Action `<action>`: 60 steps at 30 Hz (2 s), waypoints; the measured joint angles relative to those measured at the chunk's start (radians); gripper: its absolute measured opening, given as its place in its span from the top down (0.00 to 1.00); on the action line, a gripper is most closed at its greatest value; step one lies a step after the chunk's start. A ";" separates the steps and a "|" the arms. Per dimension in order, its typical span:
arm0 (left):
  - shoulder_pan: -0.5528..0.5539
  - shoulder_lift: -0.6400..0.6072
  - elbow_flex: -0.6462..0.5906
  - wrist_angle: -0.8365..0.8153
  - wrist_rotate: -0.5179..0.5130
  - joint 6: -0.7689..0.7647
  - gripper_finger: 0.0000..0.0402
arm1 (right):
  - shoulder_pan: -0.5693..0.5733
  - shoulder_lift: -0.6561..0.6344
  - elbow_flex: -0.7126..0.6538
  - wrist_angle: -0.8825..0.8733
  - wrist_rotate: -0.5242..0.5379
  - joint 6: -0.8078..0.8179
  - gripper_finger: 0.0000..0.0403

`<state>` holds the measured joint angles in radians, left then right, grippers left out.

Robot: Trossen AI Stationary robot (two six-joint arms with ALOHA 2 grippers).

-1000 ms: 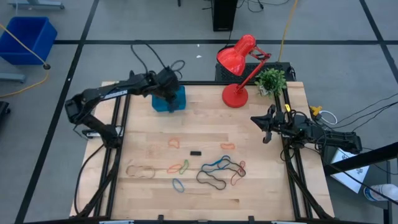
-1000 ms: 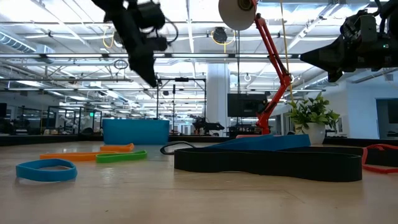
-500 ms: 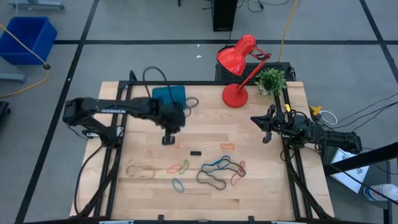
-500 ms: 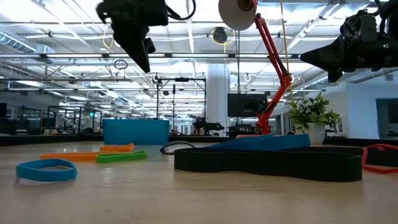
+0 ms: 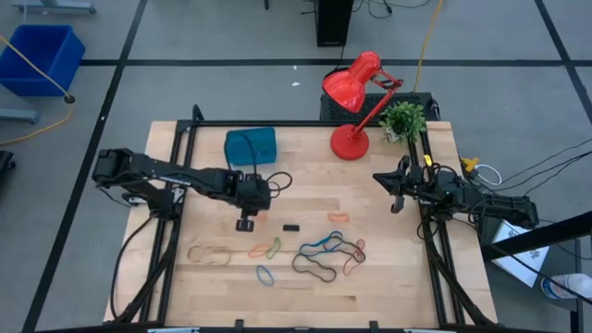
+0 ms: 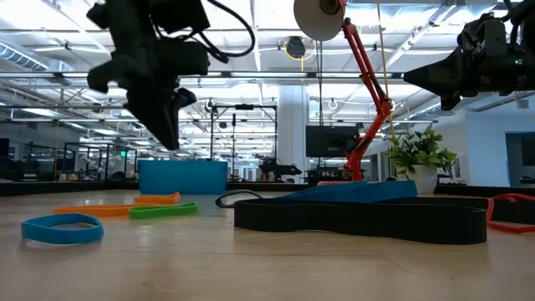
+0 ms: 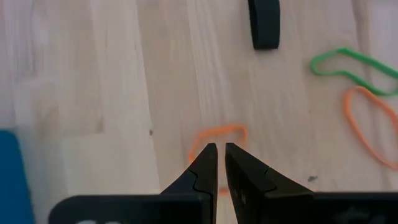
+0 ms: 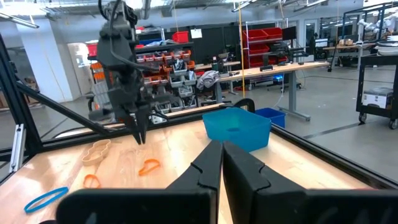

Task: Pick and place rubber bands into bin
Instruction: Put the top left orange rubber band into the blue container

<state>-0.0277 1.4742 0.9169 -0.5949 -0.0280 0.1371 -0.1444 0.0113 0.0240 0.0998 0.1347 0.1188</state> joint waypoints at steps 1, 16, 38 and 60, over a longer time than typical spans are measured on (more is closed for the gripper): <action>0.000 0.000 -0.018 0.030 0.000 0.006 0.91 | 0.000 0.000 0.000 0.000 0.000 0.000 0.98; 0.000 0.000 -0.065 0.129 -0.113 -0.019 0.91 | 0.000 0.000 0.000 0.000 0.000 0.000 0.98; 0.008 0.000 -0.065 0.128 -0.130 -0.112 0.66 | 0.000 0.000 0.000 0.000 0.000 0.000 0.98; 0.019 0.162 -0.065 0.125 -0.047 -0.098 0.76 | 0.000 0.000 0.000 -0.005 0.000 -0.001 0.98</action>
<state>-0.0084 1.6361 0.8516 -0.4702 -0.0750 0.0395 -0.1440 0.0116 0.0240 0.0946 0.1347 0.1181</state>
